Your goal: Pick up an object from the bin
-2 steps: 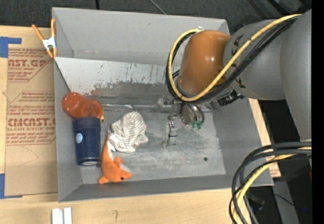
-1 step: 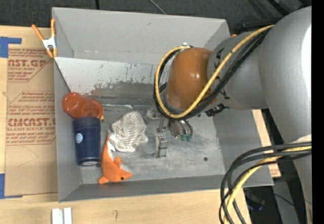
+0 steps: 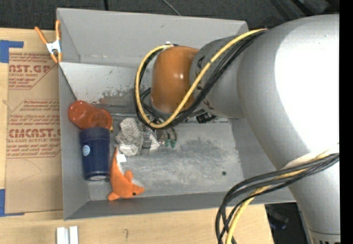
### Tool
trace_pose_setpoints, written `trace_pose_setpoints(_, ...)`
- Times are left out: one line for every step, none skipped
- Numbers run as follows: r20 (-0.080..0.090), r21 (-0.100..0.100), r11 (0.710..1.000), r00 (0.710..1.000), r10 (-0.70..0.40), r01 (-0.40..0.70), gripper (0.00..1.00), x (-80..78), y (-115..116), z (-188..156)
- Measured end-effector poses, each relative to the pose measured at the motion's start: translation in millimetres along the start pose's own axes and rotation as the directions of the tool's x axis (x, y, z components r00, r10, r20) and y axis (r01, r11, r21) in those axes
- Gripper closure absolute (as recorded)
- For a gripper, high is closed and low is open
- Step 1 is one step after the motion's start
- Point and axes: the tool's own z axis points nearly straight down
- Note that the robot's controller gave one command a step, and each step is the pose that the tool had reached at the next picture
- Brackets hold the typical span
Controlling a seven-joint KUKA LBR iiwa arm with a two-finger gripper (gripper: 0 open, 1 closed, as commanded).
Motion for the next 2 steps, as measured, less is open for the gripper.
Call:
trace_pose_setpoints(0.000,0.000,1.000,1.000,0.000,0.000,1.00,0.0,0,0)
trace_pose_setpoints(0.004,0.000,1.000,1.000,0.009,-0.009,1.00,2.5,-24,-162)
